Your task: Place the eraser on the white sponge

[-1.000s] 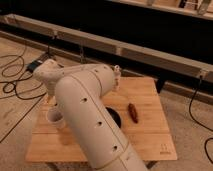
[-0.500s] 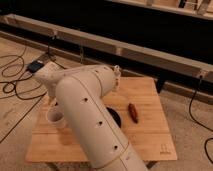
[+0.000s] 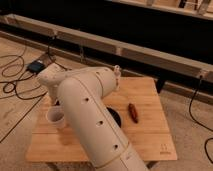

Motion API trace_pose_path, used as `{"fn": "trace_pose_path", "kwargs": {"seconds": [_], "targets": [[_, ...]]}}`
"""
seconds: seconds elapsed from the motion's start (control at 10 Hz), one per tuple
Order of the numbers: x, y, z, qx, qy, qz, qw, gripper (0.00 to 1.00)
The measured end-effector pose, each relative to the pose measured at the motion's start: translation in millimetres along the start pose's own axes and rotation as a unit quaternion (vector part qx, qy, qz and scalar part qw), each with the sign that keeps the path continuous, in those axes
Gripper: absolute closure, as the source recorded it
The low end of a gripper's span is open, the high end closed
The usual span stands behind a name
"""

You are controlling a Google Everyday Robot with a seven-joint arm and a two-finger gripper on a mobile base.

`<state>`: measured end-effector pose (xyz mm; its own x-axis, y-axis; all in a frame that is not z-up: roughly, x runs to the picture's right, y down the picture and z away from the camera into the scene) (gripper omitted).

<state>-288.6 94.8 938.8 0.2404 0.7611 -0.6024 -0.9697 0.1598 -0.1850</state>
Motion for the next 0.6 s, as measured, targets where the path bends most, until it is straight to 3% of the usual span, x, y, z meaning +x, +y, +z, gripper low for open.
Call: {"fn": "trace_pose_path", "kwargs": {"seconds": [0.4,0.6], "targets": [[-11,-9,-22,-0.009,-0.013,0.0,0.9999,0.93],[-20,-24,-37,-0.005,-0.019,0.0,0.9998,1.0]]}}
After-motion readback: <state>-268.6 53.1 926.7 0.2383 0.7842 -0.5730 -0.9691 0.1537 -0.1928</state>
